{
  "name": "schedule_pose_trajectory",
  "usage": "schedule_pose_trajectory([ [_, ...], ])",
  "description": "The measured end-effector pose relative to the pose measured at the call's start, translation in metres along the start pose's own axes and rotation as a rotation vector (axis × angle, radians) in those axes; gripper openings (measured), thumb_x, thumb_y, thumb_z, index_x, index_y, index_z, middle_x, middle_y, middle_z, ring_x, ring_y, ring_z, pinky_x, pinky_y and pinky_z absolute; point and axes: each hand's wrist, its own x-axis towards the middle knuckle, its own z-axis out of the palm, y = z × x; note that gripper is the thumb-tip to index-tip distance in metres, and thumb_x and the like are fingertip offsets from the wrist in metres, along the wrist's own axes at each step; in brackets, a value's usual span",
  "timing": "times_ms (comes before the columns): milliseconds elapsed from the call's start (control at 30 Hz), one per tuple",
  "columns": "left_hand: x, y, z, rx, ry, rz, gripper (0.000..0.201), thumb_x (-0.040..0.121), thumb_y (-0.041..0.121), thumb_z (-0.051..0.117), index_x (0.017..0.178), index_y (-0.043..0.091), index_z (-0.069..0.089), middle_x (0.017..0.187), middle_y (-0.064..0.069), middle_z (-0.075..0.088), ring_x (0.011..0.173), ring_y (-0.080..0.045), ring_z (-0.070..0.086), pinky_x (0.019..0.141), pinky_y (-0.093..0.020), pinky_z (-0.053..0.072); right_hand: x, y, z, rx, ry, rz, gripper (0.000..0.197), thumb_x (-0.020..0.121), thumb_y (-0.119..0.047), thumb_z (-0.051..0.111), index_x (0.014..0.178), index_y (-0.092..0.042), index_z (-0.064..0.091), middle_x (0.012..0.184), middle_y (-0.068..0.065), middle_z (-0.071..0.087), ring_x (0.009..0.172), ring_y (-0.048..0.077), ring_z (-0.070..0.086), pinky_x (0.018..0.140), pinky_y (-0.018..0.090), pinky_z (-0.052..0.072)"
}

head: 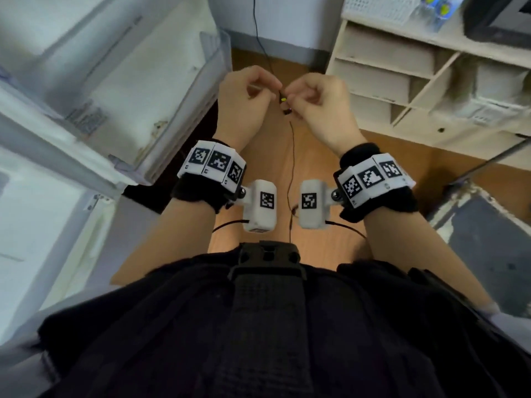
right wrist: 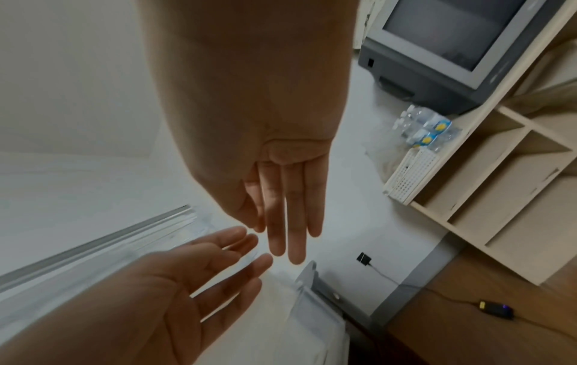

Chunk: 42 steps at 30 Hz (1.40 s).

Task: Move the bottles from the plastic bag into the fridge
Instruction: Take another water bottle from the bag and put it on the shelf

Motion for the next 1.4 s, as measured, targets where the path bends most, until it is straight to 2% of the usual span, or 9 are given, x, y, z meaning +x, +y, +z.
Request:
schedule_pose_trajectory([
  [133, 0.056, -0.005, 0.032, 0.052, -0.069, 0.036, 0.017, 0.086, 0.005, 0.057, 0.088, 0.017, 0.068, 0.082, 0.01, 0.065, 0.082, -0.012, 0.066, 0.078, -0.027, 0.054, 0.046, 0.035, -0.027, 0.016, 0.059, 0.034, 0.01, 0.092, -0.007, 0.055, 0.098, -0.008, 0.063, 0.078, 0.003, 0.069, 0.064, -0.006, 0.063, 0.062, 0.011, 0.05],
  [233, 0.116, -0.013, 0.054, 0.061, -0.082, 0.049, 0.017, 0.087, 0.005, 0.055, 0.092, 0.013, 0.07, 0.089, 0.004, 0.067, 0.086, -0.016, 0.068, 0.081, -0.032, 0.057, 0.099, 0.059, -0.042, 0.053, 0.069, 0.063, 0.011, 0.091, -0.003, 0.054, 0.093, -0.011, 0.06, 0.071, -0.001, 0.065, 0.069, 0.005, 0.067, 0.063, 0.017, 0.054],
  [433, 0.237, -0.026, 0.084, 0.025, -0.06, -0.014, 0.02, 0.083, 0.006, 0.061, 0.081, 0.024, 0.068, 0.085, 0.004, 0.069, 0.086, -0.019, 0.068, 0.082, -0.044, 0.059, 0.209, 0.089, -0.067, 0.07, 0.113, 0.119, 0.013, 0.088, -0.001, 0.055, 0.087, -0.013, 0.061, 0.071, -0.001, 0.065, 0.067, 0.016, 0.068, 0.068, 0.026, 0.058],
  [567, 0.302, -0.032, 0.099, 0.036, -0.064, -0.024, 0.017, 0.084, 0.008, 0.061, 0.084, 0.023, 0.07, 0.091, 0.004, 0.07, 0.091, -0.017, 0.067, 0.086, -0.043, 0.057, 0.273, 0.104, -0.081, 0.073, 0.125, 0.142, 0.013, 0.088, -0.004, 0.056, 0.086, -0.016, 0.062, 0.072, -0.003, 0.066, 0.062, -0.001, 0.065, 0.063, 0.015, 0.055],
  [667, 0.352, -0.044, 0.11, 0.042, -0.019, -0.059, 0.024, 0.082, 0.009, 0.062, 0.077, 0.032, 0.068, 0.086, 0.011, 0.069, 0.09, -0.016, 0.068, 0.087, -0.046, 0.057, 0.324, 0.12, -0.088, 0.082, 0.102, 0.136, 0.012, 0.089, -0.006, 0.057, 0.087, -0.017, 0.062, 0.072, -0.004, 0.066, 0.066, 0.003, 0.066, 0.065, 0.015, 0.055],
  [900, 0.47, -0.073, 0.127, 0.036, 0.151, -0.129, 0.029, 0.085, 0.006, 0.06, 0.075, 0.033, 0.065, 0.093, -0.003, 0.071, 0.091, -0.018, 0.069, 0.087, -0.044, 0.058, 0.47, 0.157, -0.101, 0.011, -0.041, 0.011, 0.011, 0.089, -0.007, 0.059, 0.098, -0.007, 0.065, 0.082, 0.002, 0.066, 0.07, 0.008, 0.068, 0.067, 0.016, 0.057],
  [1067, 0.546, -0.085, 0.119, 0.071, 0.323, -0.195, 0.03, 0.079, 0.011, 0.056, 0.071, 0.038, 0.066, 0.084, 0.008, 0.07, 0.089, -0.018, 0.069, 0.092, -0.049, 0.054, 0.578, 0.172, -0.095, -0.007, -0.183, -0.111, 0.012, 0.085, -0.01, 0.06, 0.093, -0.008, 0.068, 0.088, 0.009, 0.071, 0.08, 0.02, 0.069, 0.08, 0.038, 0.059],
  [1233, 0.583, -0.109, 0.089, 0.089, 0.479, -0.287, 0.028, 0.082, 0.004, 0.055, 0.078, 0.028, 0.067, 0.085, 0.005, 0.068, 0.088, -0.016, 0.069, 0.081, -0.033, 0.058, 0.648, 0.164, -0.057, 0.048, -0.352, -0.212, 0.009, 0.086, -0.007, 0.061, 0.091, -0.009, 0.067, 0.082, -0.001, 0.066, 0.065, -0.009, 0.062, 0.064, 0.006, 0.047],
  [1400, 0.61, -0.149, 0.03, 0.123, 0.705, -0.42, 0.027, 0.083, -0.004, 0.05, 0.085, 0.015, 0.069, 0.075, 0.014, 0.062, 0.072, 0.001, 0.06, 0.071, -0.013, 0.048, 0.72, 0.139, 0.018, 0.165, -0.6, -0.248, 0.011, 0.089, -0.004, 0.057, 0.095, 0.002, 0.064, 0.087, 0.014, 0.069, 0.071, 0.004, 0.067, 0.066, 0.018, 0.057],
])
